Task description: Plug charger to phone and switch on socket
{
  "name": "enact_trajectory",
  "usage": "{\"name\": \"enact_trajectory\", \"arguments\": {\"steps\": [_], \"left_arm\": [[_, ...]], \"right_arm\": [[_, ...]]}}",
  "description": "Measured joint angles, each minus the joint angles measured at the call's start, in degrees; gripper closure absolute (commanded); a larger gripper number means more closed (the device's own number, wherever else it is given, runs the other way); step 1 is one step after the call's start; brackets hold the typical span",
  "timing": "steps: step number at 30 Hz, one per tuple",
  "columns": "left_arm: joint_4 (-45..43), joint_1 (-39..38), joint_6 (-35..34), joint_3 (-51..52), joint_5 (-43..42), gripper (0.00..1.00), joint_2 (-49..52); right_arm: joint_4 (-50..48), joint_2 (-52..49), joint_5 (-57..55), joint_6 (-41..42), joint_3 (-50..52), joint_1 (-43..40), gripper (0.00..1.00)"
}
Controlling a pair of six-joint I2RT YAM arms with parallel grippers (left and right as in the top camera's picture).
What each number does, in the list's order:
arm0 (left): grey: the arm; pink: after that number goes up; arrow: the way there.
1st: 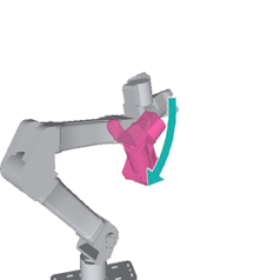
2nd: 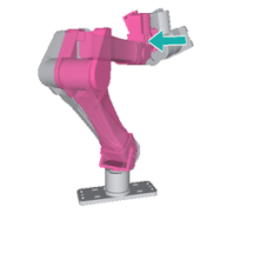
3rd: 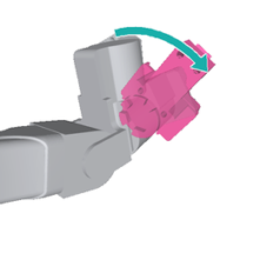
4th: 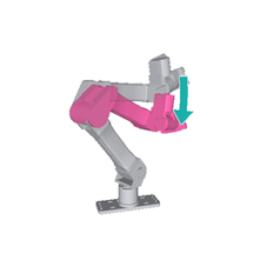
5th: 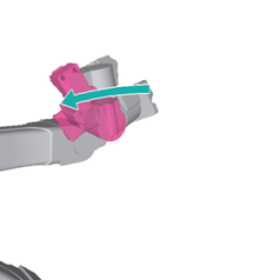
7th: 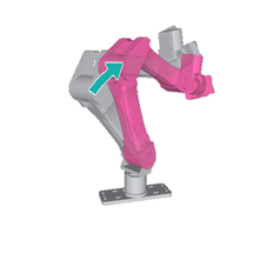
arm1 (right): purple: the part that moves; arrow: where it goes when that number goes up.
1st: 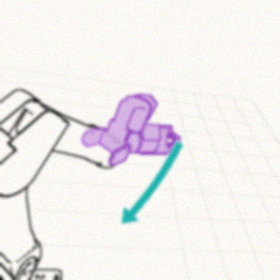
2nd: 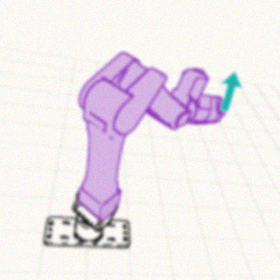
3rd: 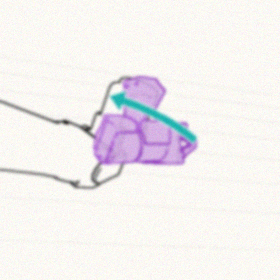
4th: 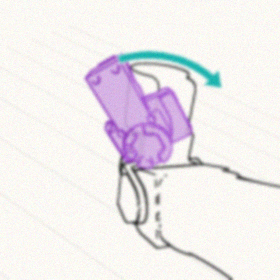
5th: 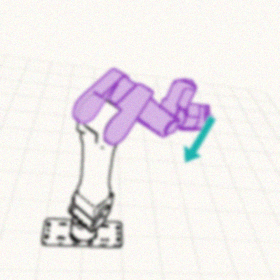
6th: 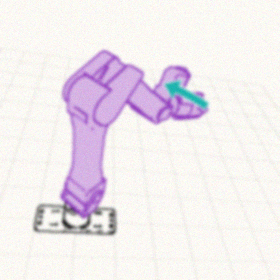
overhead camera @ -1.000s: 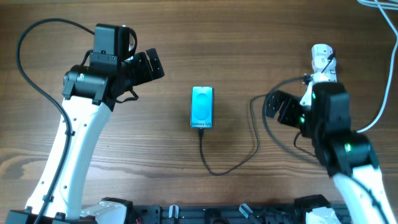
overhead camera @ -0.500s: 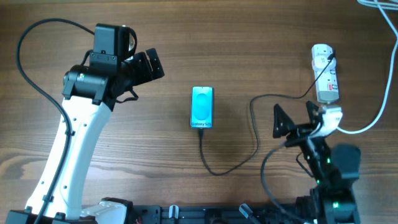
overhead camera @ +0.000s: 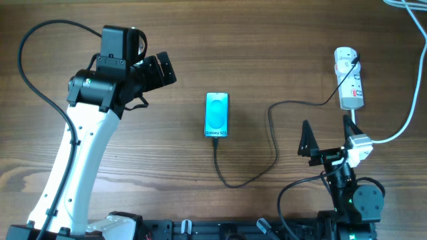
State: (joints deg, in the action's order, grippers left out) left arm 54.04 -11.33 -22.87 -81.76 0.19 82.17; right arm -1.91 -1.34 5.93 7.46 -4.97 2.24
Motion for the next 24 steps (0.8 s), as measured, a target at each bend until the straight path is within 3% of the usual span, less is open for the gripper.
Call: {"name": "enact_trajectory", "arguments": {"steps": [9, 15, 24], "left_arm": [[0.0, 0.0, 0.0, 0.0, 0.0, 0.0, 0.0], [0.0, 0.0, 0.0, 0.0, 0.0, 0.0, 0.0], [0.0, 0.0, 0.0, 0.0, 0.0, 0.0, 0.0]], "right_arm": [[-4.2, 0.2, -4.3, 5.5, 1.8, 0.0, 0.0], [-6.3, 0.3, -4.5, 0.3, 3.4, 0.0, 0.0], [2.1, 0.5, -4.5, -6.6, 4.6, 0.0, 0.0]]}}
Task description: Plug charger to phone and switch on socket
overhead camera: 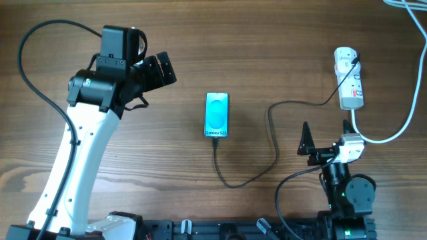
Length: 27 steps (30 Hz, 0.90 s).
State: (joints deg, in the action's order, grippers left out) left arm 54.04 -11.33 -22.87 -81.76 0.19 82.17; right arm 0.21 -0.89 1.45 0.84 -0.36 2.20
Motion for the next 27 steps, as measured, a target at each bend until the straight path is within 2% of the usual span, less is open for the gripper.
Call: {"name": "enact_trajectory", "arguments": {"steps": [8, 27], "left_arm": [[0.0, 0.0, 0.0, 0.0, 0.0, 0.0, 0.0], [0.0, 0.0, 0.0, 0.0, 0.0, 0.0, 0.0]], "right_arm": [[0.0, 0.0, 0.0, -5.3, 0.0, 0.0, 0.0], [0.0, 0.0, 0.0, -5.7, 0.0, 0.0, 0.01]]}}
